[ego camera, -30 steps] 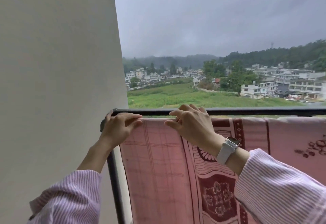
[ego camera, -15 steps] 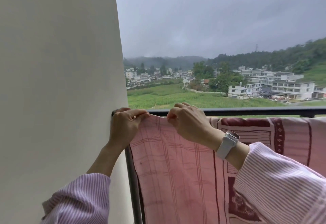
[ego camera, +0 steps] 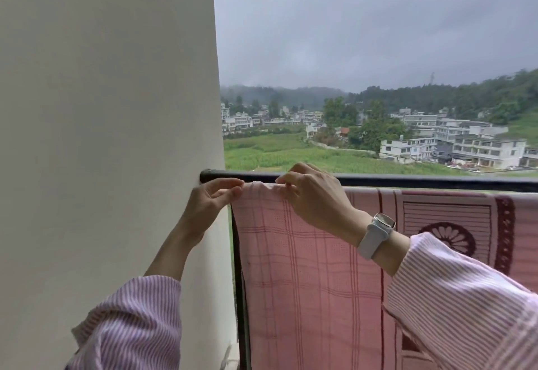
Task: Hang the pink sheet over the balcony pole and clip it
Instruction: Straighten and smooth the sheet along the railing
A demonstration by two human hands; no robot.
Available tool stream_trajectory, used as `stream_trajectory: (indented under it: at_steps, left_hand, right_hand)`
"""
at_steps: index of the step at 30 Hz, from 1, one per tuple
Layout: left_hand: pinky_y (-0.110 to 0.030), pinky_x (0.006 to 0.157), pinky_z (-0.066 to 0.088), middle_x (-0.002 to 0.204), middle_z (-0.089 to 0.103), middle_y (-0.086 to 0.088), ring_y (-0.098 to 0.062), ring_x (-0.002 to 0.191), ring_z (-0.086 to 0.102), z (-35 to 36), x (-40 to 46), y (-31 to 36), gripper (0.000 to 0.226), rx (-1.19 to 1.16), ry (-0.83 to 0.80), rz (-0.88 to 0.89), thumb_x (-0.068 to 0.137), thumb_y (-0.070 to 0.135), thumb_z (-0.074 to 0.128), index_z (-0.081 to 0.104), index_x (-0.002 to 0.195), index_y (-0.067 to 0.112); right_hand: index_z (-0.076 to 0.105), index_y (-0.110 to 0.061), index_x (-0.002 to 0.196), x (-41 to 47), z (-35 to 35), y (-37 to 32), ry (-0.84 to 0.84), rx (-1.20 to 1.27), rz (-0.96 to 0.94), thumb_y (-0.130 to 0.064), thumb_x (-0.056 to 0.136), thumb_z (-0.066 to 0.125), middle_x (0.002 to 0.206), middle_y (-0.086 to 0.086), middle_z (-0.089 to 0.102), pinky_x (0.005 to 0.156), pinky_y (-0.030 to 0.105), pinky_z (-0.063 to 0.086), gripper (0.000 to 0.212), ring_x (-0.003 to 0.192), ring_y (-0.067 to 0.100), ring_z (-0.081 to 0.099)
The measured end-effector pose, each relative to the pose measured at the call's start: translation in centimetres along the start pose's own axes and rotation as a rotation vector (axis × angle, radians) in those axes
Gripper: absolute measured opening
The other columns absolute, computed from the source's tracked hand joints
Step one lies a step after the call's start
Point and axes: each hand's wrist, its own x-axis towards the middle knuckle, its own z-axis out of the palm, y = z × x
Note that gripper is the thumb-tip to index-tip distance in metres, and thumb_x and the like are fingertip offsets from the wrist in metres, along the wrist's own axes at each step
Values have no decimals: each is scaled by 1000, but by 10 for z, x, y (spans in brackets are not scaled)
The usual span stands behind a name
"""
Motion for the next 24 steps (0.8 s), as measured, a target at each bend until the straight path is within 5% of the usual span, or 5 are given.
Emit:
stream_trajectory:
  at_steps: [6,10,16,21,24]
  left_hand:
    - [-31,89,48,106,67,-8,-18,101,61,-1,2,-7,25,-103,-120,-80,80,23,60,66,104,15]
    - [-40,94,46,96,66,-9,-23,94,61,6,0,-10,10,-315,45,-115,85,9,55,65,89,8]
    - [-37,77,47,81,55,-10,-18,76,52,4,4,-9,17,-92,187,22,91,10,50,52,75,13]
    - [-11,57,44,75,53,-1,-8,68,49,1,15,4,19,-37,367,155,90,10,52,48,75,20]
    - [-18,62,46,80,55,-5,-13,72,52,3,4,-16,8,-126,275,96,86,17,58,52,80,17]
  right_hand:
    - [64,-17,94,4,9,-10,46,41,83,-35,88,52,101,-2,58,77,27,30,22,97,17,49]
    - [65,-16,86,12,6,-14,41,96,132,-23,87,56,94,-3,60,71,26,29,12,92,17,50]
    - [62,-11,93,17,12,-24,79,85,146,-18,91,50,101,1,60,81,28,34,15,93,18,52]
    - [64,-12,96,25,10,-35,135,57,53,-20,93,47,102,0,62,79,28,35,19,92,16,53]
    - [64,-16,102,14,17,-31,110,-25,-10,-27,92,49,103,1,63,82,33,35,22,96,20,55]
